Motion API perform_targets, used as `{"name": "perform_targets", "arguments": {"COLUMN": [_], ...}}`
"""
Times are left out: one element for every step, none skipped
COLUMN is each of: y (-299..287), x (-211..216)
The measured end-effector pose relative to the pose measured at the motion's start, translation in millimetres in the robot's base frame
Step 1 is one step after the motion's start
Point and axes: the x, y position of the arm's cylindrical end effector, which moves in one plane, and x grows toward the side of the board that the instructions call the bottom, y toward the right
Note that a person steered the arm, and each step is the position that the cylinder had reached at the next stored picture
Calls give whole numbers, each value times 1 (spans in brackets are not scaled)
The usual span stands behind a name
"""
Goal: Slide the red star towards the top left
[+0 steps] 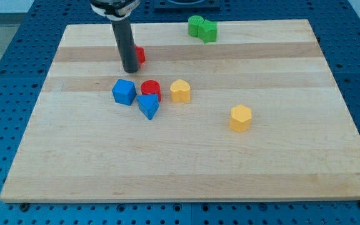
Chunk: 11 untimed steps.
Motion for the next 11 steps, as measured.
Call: {"name": "perform_targets", "arguments": {"y": [46, 68, 33, -9, -14, -22, -40, -63, -76, -50, -31], "x": [-2, -16, -35, -36, -12, 6, -17, -41, -56, -56, -67]}}
